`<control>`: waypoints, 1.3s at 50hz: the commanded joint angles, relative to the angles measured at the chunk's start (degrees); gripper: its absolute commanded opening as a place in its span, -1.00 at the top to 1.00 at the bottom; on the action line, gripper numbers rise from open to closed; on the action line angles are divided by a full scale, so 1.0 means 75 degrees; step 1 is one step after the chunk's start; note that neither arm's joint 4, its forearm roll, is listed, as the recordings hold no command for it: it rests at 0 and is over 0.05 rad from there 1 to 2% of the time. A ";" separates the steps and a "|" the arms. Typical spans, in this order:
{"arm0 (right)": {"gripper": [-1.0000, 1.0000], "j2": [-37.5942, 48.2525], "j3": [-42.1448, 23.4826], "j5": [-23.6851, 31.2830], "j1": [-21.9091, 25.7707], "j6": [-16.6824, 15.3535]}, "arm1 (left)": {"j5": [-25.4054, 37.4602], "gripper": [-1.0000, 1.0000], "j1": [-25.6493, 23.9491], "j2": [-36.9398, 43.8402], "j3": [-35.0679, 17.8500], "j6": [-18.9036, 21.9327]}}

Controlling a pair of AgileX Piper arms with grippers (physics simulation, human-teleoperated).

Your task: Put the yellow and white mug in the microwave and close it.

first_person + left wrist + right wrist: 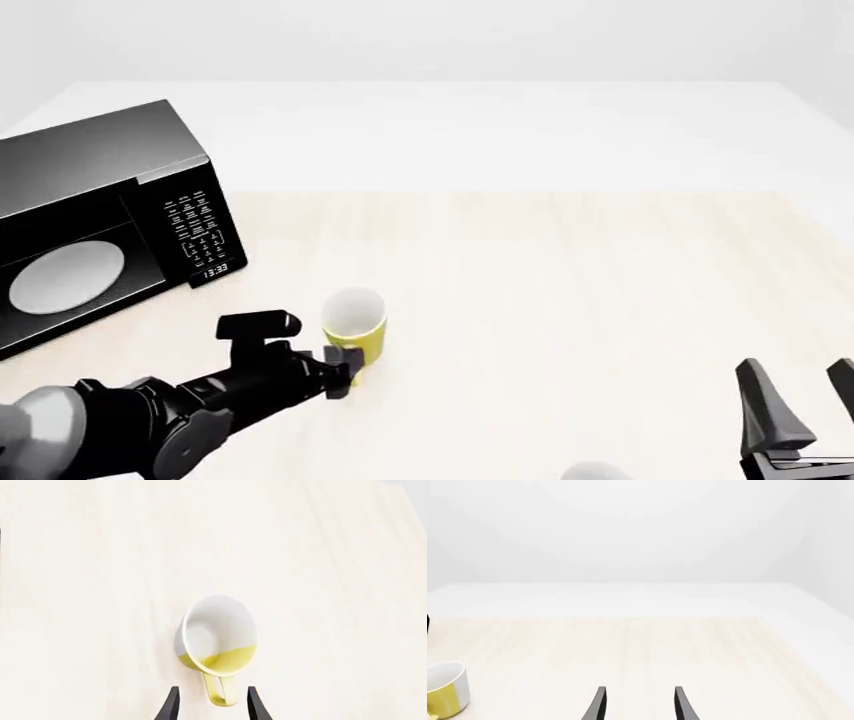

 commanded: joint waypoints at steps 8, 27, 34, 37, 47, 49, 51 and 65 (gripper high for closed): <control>-1.00 0.0001 0.0000 0.0000 0.0001 -0.0002 | -0.0441 -1.00 -0.0097 0.0845 -0.0083 -0.0288; -1.00 0.0001 0.0000 0.0000 0.0001 0.0000 | -0.0663 1.00 -0.0261 0.1155 -0.0060 -0.0533; -1.00 0.0000 0.0000 0.0000 0.0001 -0.0001 | -0.0641 1.00 -0.0223 0.0859 0.0055 -0.0456; -1.00 0.0001 0.0000 0.0000 0.0000 -0.0001 | -0.0563 1.00 -0.0176 0.0694 0.0087 -0.0384; -1.00 0.0000 0.0000 0.0000 0.0001 -0.0002 | -0.0269 1.00 0.0034 -0.0117 0.0315 -0.0030; -1.00 0.0000 0.0000 0.0000 0.0001 -0.0001 | -0.0202 1.00 0.0085 -0.0285 0.0356 0.0016; -1.00 0.0000 0.0000 0.0000 0.0000 0.0001 | -0.0062 1.00 0.0192 -0.0606 0.0405 0.0164; -1.00 0.0000 0.0000 0.0000 0.0001 -0.0002 | 0.0554 1.00 0.0821 -0.1977 0.0608 0.0929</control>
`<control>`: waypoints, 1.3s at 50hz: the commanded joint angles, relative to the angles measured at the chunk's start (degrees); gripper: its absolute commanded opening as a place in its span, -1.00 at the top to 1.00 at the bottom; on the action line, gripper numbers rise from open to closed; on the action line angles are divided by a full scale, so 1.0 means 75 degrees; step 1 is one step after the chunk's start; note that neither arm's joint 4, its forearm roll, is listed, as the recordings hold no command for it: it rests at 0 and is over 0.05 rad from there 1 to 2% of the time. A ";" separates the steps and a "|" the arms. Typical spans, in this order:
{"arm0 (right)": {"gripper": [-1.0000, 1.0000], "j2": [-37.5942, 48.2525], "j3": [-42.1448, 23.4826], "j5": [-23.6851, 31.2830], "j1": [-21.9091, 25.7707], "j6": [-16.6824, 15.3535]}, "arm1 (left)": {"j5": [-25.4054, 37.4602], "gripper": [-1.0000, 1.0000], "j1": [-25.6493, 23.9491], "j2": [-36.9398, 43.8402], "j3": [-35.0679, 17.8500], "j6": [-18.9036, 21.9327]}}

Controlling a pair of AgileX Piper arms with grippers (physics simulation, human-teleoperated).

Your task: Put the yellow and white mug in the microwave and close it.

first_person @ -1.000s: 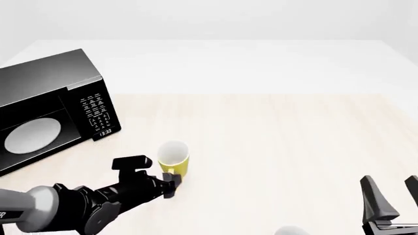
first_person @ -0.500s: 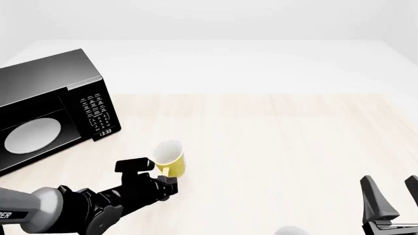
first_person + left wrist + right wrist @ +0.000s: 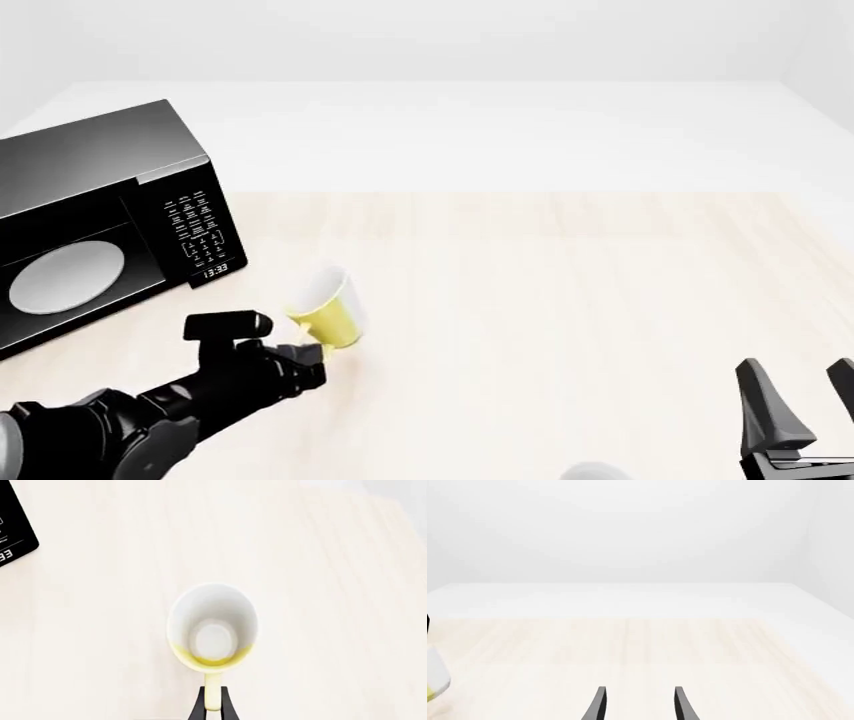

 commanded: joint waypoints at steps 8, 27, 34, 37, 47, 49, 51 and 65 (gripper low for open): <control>-1.00 0.0000 0.0000 0.0000 0.0000 -0.0001 | 0.0800 1.00 0.0959 -0.1765 0.0221 0.0949; -1.00 0.0000 0.0000 0.0000 0.0000 0.0002 | 0.1524 1.00 0.2326 -0.3248 0.0516 0.1292; -1.00 0.0000 0.0000 0.0000 -0.0001 0.0001 | 0.1821 1.00 0.3110 -0.3761 0.0533 0.1436; -1.00 -0.0001 0.0000 0.0000 0.0000 -0.0001 | 0.1860 1.00 0.3249 -0.3847 0.0519 0.1372; -1.00 0.0000 0.0000 0.0000 0.0001 0.0000 | 0.1814 1.00 0.4005 -0.3862 0.0560 0.1392; -1.00 0.0000 0.0000 0.0000 0.0001 -0.0001 | 0.1807 1.00 0.4048 -0.3852 0.0559 0.1347; -1.00 0.0000 0.0000 0.0000 0.0000 0.0001 | 0.1817 1.00 0.4178 -0.3890 0.0567 0.1383; -1.00 0.0000 0.0000 0.0000 0.0001 -0.0001 | 0.1596 1.00 0.5120 -0.3606 0.0588 0.1361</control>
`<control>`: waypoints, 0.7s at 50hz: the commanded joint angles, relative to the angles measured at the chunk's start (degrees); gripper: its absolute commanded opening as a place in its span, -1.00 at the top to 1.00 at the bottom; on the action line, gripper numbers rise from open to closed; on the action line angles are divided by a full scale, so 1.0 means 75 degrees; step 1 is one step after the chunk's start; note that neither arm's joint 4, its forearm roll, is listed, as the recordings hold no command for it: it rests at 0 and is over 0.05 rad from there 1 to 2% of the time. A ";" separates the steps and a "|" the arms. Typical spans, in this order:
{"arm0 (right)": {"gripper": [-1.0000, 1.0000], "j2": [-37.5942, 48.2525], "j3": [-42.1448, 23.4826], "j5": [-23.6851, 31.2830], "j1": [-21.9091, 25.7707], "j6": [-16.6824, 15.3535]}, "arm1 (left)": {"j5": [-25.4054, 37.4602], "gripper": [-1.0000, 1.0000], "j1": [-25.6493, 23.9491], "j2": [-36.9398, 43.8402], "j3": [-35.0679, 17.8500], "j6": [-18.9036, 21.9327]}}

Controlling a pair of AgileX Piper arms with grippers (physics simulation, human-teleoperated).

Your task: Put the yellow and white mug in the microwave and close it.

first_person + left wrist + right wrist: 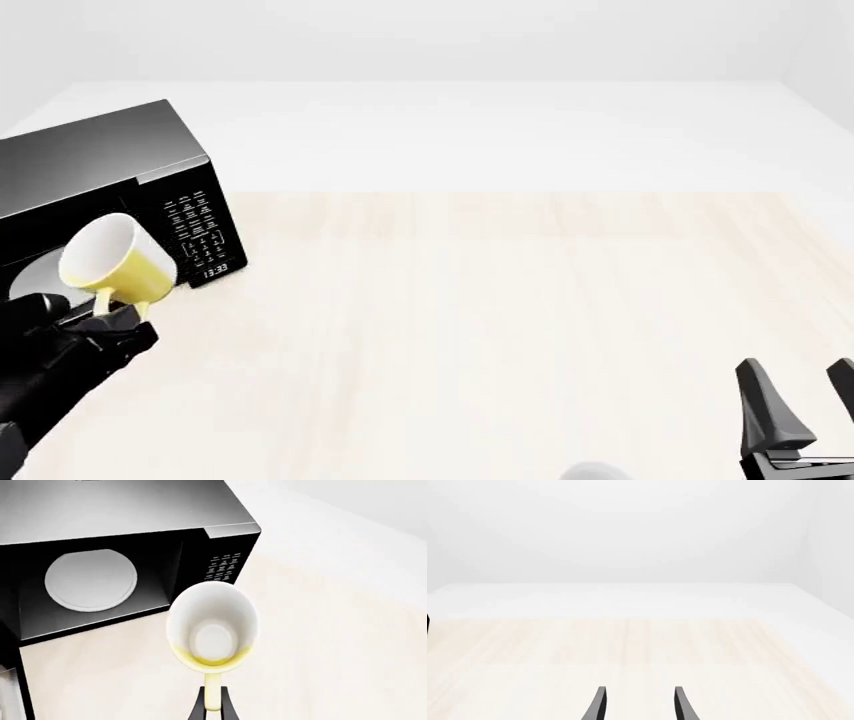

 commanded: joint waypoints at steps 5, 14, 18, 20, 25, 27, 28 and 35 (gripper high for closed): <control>-1.00 -0.0001 0.0000 0.0000 0.0001 -0.0001 | -0.0344 1.00 0.1111 0.0372 0.0030 0.0098; -1.00 0.0000 0.0000 0.0000 0.0001 0.0001 | -0.0566 1.00 0.1774 0.0658 -0.0011 0.0290; -1.00 0.0000 0.0000 0.0000 0.0001 -0.0001 | -0.0665 1.00 0.2101 0.0855 -0.0075 0.0365; -1.00 0.0000 0.0000 0.0000 0.0000 0.0001 | -0.0702 1.00 0.2201 0.0945 -0.0103 0.0367; -1.00 0.0001 0.0000 0.0000 0.0001 0.0000 | -0.0814 1.00 0.2525 0.1196 -0.0154 0.0442; -1.00 -0.0001 0.0000 0.0000 0.0001 0.0000 | -0.0884 1.00 0.2601 0.1365 -0.0164 0.0412; -1.00 0.0000 0.0000 0.0000 0.0001 0.0000 | -0.0891 1.00 0.2580 0.1439 -0.0216 0.0379; -1.00 0.0000 0.0000 0.0000 0.0001 0.0001 | -0.1007 1.00 0.2691 0.1900 -0.0448 0.0338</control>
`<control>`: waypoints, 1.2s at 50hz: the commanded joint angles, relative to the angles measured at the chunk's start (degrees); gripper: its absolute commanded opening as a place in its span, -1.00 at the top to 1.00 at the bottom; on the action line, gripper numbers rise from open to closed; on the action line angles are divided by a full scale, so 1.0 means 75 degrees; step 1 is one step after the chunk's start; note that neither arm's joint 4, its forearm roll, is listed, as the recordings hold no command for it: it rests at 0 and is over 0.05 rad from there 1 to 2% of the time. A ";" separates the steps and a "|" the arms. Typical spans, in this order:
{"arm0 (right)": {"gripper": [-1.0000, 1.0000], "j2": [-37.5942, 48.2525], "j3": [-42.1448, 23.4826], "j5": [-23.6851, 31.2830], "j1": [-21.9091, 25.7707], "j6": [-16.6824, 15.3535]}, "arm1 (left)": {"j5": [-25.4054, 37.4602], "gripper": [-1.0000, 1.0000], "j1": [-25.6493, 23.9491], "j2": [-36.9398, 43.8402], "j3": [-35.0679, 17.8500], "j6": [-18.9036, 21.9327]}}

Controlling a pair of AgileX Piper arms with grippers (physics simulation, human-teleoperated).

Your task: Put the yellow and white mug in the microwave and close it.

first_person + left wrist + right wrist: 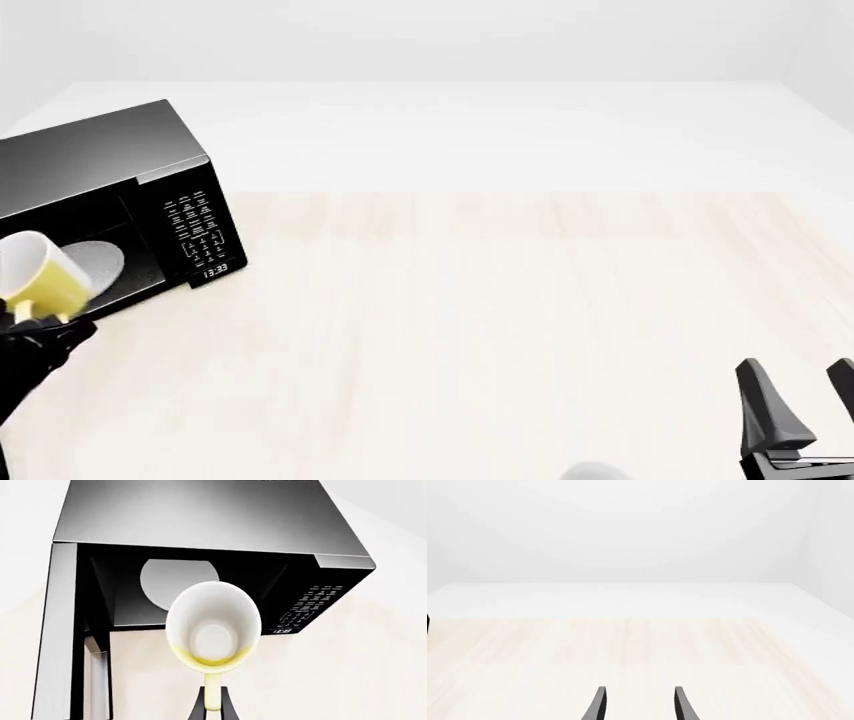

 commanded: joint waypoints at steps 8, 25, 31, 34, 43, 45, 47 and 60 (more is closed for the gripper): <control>-1.00 0.0000 0.0000 0.0000 0.0000 0.0000 | -0.0426 1.00 0.0447 0.1298 -0.0442 0.0085; -1.00 0.0000 0.0000 0.0000 0.0000 -0.0002 | -0.0798 1.00 0.0672 0.2336 -0.0718 0.0203; -1.00 0.0001 0.0000 0.0000 0.0000 -0.0002 | -0.0946 1.00 0.0650 0.2648 -0.0791 0.0239; -1.00 0.0001 0.0000 0.0000 -0.0001 0.0001 | -0.0971 1.00 0.0635 0.2723 -0.0826 0.0248; -1.00 0.0001 0.0000 0.0000 0.0001 -0.0001 | -0.1120 1.00 0.0625 0.3054 -0.0920 0.0278; -1.00 -0.0001 0.0000 0.0000 0.0001 -0.0001 | -0.1121 1.00 0.0629 0.3121 -0.0983 0.0275; -1.00 -0.0001 0.0000 0.0000 -0.0001 -0.0001 | -0.1118 1.00 0.0616 0.3129 -0.0999 0.0262; -1.00 0.0000 0.0000 0.0000 0.0000 0.0000 | -0.1244 1.00 0.0581 0.3577 -0.1270 0.0114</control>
